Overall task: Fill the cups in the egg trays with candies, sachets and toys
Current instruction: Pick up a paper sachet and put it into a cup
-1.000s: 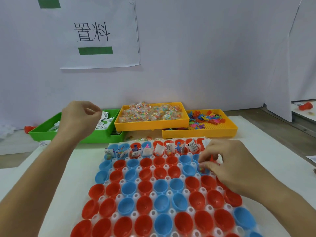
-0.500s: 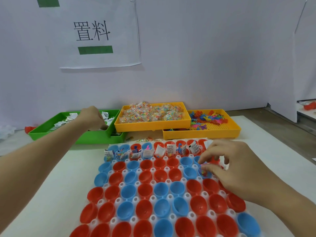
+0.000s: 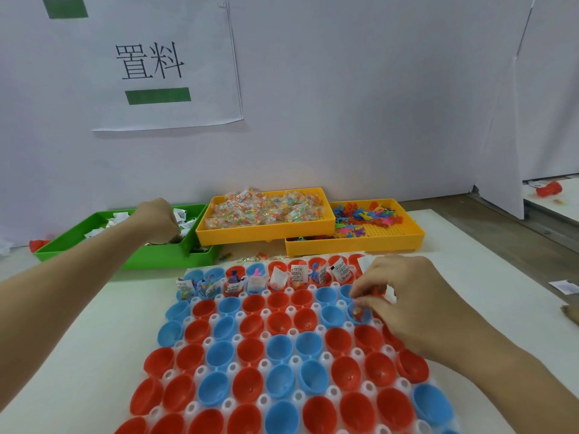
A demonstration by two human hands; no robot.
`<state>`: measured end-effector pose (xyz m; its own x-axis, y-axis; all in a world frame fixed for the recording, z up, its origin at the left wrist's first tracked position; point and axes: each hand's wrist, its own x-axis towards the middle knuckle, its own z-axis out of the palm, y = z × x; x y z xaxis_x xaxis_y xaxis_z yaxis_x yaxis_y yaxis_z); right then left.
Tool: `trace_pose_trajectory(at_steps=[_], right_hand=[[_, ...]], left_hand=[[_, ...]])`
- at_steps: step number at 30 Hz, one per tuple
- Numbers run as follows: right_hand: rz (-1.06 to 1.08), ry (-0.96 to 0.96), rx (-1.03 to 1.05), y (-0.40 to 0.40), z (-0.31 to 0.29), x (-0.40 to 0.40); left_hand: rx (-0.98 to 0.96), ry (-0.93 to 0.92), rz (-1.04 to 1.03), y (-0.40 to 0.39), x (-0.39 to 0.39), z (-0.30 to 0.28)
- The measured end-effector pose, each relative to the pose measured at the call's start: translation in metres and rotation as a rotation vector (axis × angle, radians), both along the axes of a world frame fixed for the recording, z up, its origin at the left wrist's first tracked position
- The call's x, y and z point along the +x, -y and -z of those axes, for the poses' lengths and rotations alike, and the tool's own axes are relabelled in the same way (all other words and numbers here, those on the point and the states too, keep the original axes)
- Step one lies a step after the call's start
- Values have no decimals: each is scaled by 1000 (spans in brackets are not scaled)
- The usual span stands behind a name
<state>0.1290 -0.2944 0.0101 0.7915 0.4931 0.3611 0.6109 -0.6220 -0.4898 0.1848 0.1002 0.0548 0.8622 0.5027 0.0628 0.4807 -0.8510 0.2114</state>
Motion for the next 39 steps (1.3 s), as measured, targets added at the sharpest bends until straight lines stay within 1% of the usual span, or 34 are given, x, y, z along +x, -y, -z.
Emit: trace_pose_trajectory(at_steps=[4, 7, 11, 13, 16, 20, 22, 24, 27, 31, 39], right_hand=[[1, 1, 10, 1, -1, 0], [-10, 12, 31, 2, -2, -1], [-11, 16, 32, 2, -2, -3], [-14, 19, 27, 2, -2, -3], [-20, 22, 35, 2, -2, -3], [-13, 34, 70, 3, -3, -3], [-10, 34, 74, 2, -2, -3], [-8, 29, 69, 2, -2, -2], [-11, 33, 69, 1, -2, -2], [-14, 45, 82, 2, -2, -1], [-14, 56, 73, 2, -1, 0]], left_hand=[[10, 26, 8, -1, 1, -1], [-26, 72, 5, 2, -1, -3], [-90, 207, 3, 7, -4, -8], [-154, 298, -8, 9, -6, -11], [-350, 452, -77, 7, -10, -18], [-733, 631, -152, 7, -17, -26], [-812, 670, -158, 6, -19, -25], [-818, 664, -186, 3, -18, -19], [-776, 632, -226, -1, -16, -8], [-728, 621, -195, -3, -13, -1], [-714, 635, -173, -10, -15, 8]])
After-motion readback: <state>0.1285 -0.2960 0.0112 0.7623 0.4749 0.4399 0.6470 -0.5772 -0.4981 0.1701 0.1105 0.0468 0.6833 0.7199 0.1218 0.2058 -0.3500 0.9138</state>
